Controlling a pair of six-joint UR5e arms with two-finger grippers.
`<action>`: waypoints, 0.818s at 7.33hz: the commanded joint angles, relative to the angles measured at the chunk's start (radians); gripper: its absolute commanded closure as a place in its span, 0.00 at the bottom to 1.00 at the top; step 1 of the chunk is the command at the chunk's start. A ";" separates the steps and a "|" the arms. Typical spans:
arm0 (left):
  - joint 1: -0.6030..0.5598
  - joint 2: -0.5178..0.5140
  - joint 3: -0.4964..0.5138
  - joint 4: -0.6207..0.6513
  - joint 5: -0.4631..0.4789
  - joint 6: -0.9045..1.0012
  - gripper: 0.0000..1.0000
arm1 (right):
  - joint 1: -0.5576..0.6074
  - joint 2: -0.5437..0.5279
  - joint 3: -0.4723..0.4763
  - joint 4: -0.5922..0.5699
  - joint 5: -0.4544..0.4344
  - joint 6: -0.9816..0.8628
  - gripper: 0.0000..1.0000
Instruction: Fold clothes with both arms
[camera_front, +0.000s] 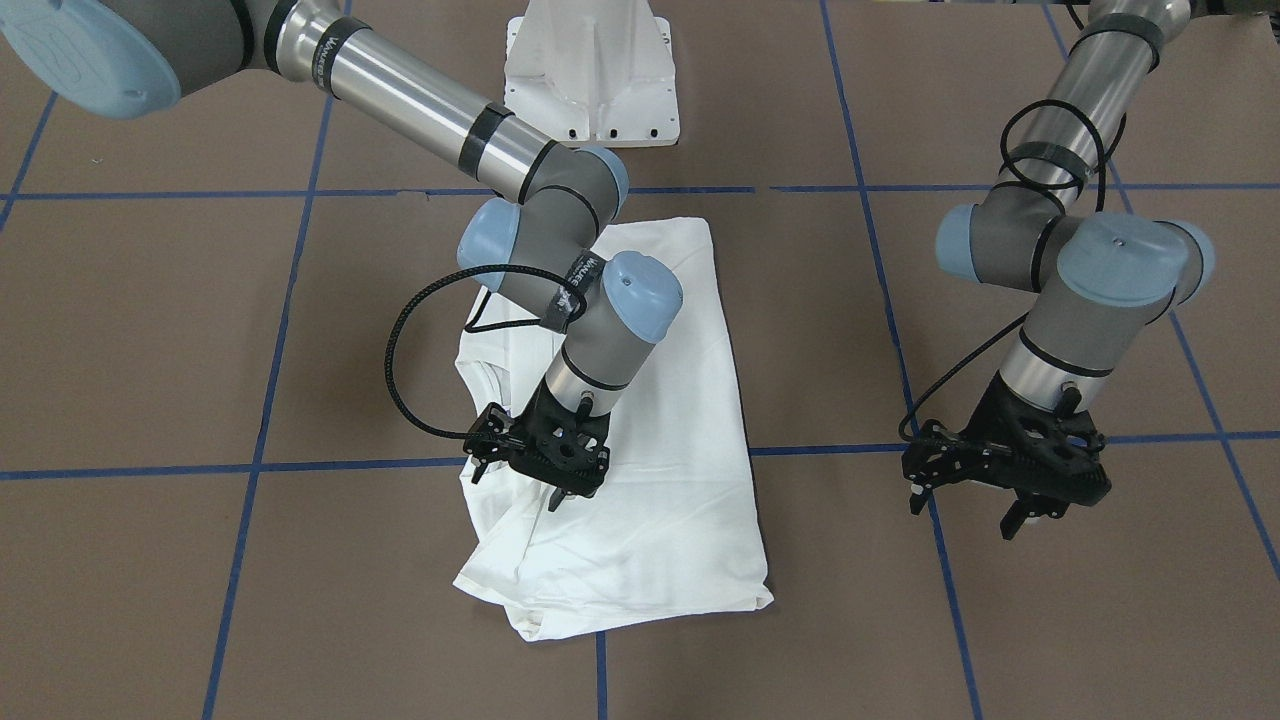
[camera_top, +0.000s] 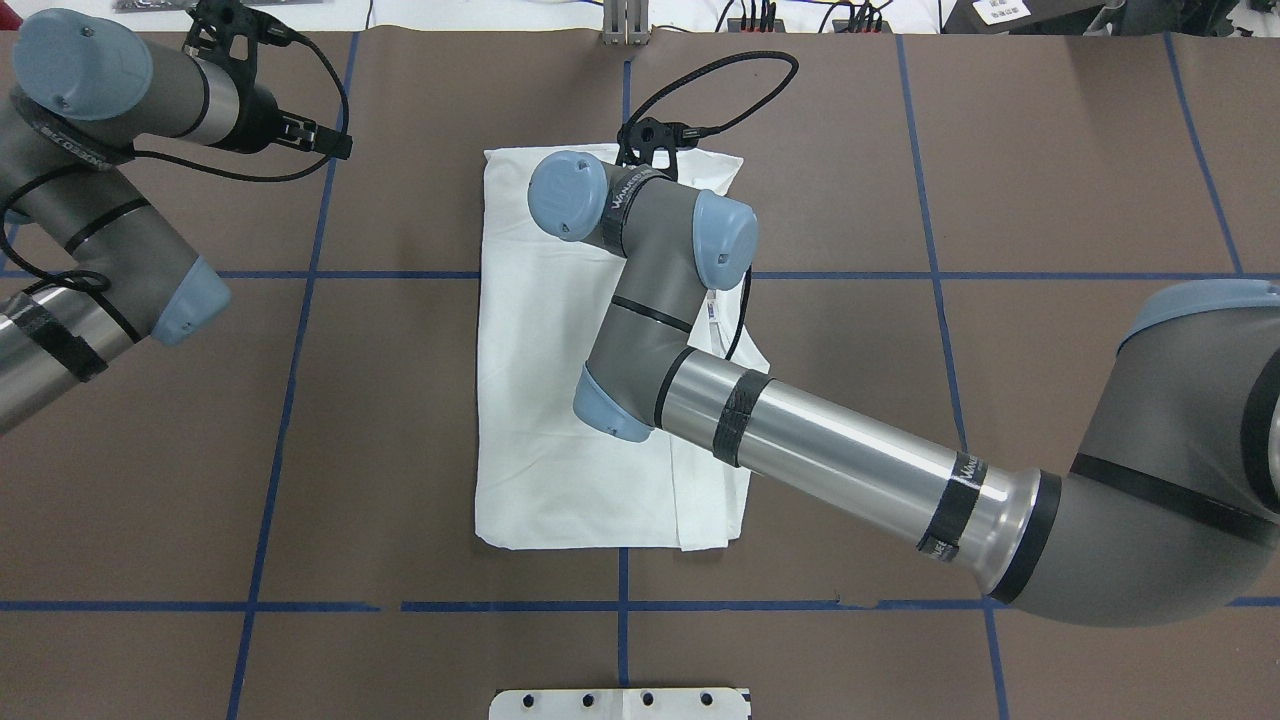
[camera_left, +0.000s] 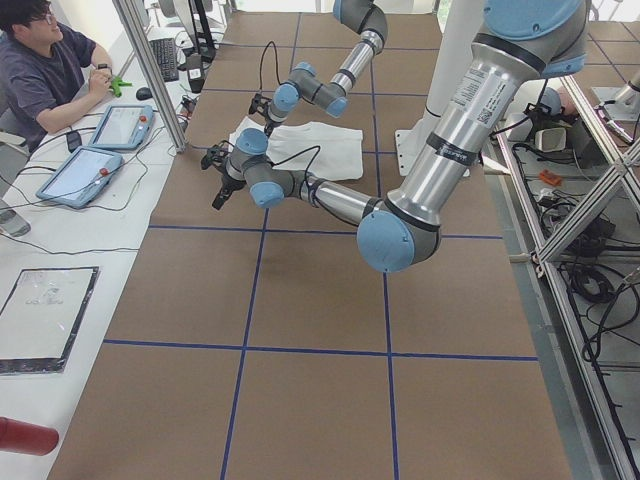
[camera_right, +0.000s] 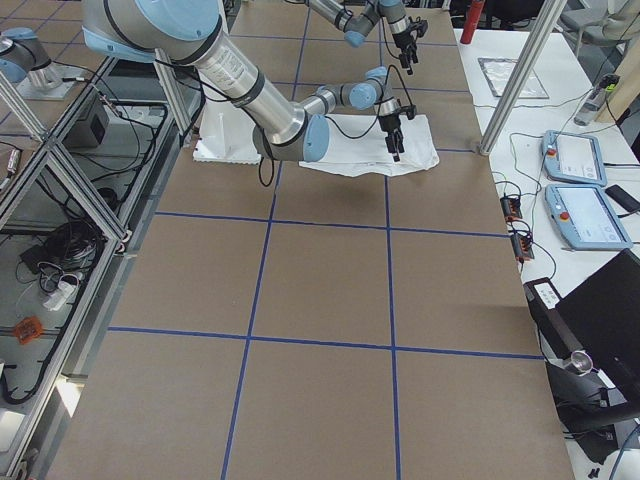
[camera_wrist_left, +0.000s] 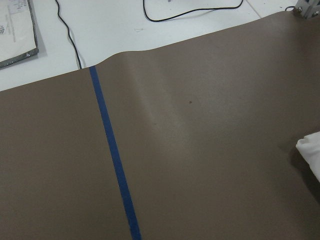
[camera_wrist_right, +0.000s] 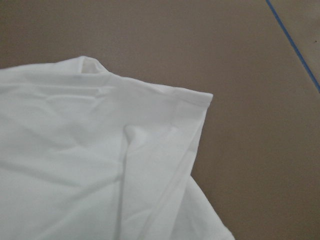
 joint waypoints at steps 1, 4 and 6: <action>0.001 0.001 0.000 -0.001 0.000 0.000 0.00 | 0.015 -0.003 0.004 -0.082 0.003 -0.165 0.00; 0.001 0.001 0.000 -0.001 0.000 -0.002 0.00 | 0.094 -0.088 0.086 -0.105 -0.005 -0.416 0.00; 0.002 0.001 0.000 -0.001 0.000 -0.002 0.00 | 0.125 -0.154 0.166 -0.094 -0.001 -0.506 0.00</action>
